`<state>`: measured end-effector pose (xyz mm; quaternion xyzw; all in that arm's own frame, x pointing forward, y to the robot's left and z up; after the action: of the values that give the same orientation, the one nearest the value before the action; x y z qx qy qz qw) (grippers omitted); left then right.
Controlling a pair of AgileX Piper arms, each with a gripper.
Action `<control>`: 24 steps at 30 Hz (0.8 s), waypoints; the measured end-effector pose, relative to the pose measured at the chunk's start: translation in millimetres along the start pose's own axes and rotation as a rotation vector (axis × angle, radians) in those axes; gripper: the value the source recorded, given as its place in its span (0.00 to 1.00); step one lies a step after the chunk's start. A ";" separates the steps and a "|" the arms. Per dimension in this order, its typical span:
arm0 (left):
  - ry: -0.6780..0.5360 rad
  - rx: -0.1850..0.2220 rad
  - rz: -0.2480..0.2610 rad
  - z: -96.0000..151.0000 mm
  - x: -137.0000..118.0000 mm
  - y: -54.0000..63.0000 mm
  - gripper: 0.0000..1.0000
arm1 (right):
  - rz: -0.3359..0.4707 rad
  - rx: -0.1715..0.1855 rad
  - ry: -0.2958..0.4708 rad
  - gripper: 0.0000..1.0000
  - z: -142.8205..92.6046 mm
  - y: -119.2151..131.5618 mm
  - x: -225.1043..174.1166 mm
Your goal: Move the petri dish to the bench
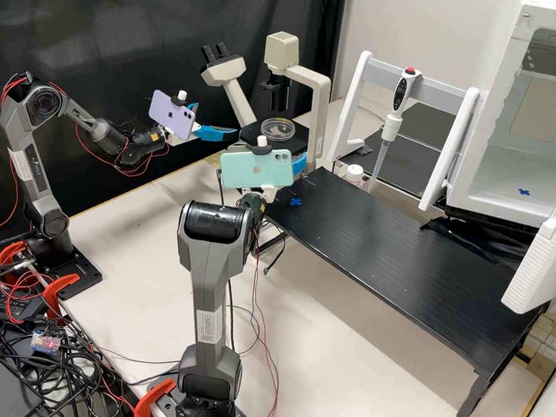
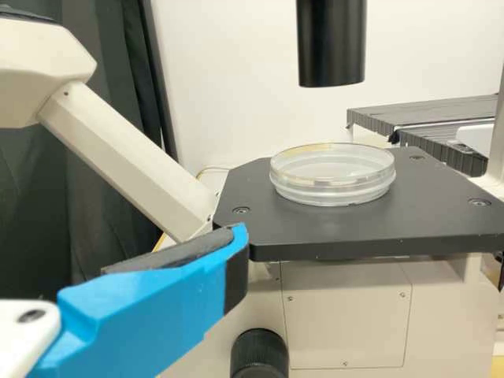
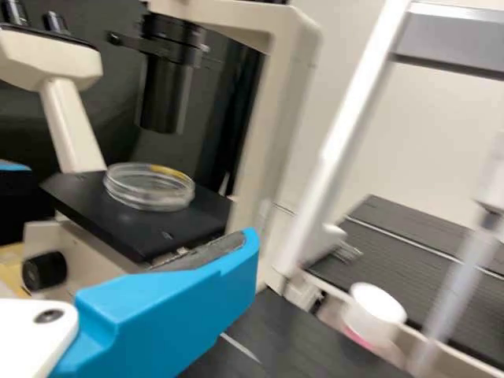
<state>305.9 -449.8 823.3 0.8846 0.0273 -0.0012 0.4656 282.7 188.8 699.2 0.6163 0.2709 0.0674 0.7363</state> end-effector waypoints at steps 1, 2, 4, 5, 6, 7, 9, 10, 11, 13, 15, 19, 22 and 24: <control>0.000 0.000 0.000 0.0 0.0 0.0 1.00 | 0.001 0.000 0.006 1.00 -2.4 0.5 3.7; 0.000 0.000 0.000 0.0 0.0 0.0 1.00 | -0.020 0.000 0.011 1.00 -6.9 -3.4 13.1; 0.000 0.000 0.000 0.0 0.0 0.0 1.00 | -0.038 0.001 0.018 1.00 -12.1 -5.4 23.8; 0.000 0.000 0.000 0.0 0.0 0.0 1.00 | -0.050 0.002 0.021 1.00 -15.9 -6.4 31.4; 0.000 0.000 0.000 0.0 0.0 0.0 1.00 | -0.056 0.001 0.020 1.00 -17.2 -6.9 35.1; 0.000 0.000 0.000 0.0 0.0 0.0 1.00 | -0.058 0.003 0.024 1.00 -20.7 -5.4 42.2; 0.000 0.000 0.000 0.0 0.0 0.0 1.00 | -0.073 0.006 0.024 1.00 -25.5 -4.5 55.2; 0.000 0.000 0.000 0.0 0.0 0.0 1.00 | -0.080 0.006 0.021 1.00 -26.1 -4.9 60.4; 0.000 0.000 0.000 0.0 0.0 0.0 1.00 | -0.080 0.007 0.022 1.00 -27.3 -4.2 65.2; 0.000 0.000 0.000 0.0 0.0 0.0 1.00 | -0.088 0.009 0.020 1.00 -30.0 -3.0 76.2; 0.000 0.000 0.000 0.0 0.0 0.0 1.00 | -0.097 0.011 0.017 1.00 -33.1 -0.8 91.2; 0.000 0.000 0.000 0.0 0.0 0.0 1.00 | -0.110 0.012 -0.004 1.00 -30.2 2.2 110.9; 0.000 0.000 0.000 0.0 0.0 0.0 1.00 | -0.123 0.013 -0.028 1.00 -24.5 4.8 127.4; 0.000 0.000 0.000 0.0 0.0 0.0 1.00 | -0.123 0.014 -0.035 1.00 -22.6 7.1 136.6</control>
<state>305.9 -449.8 823.3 0.8846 0.0273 -0.0012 0.4656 388.7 269.3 660.7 0.6048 0.2959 0.0093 0.7393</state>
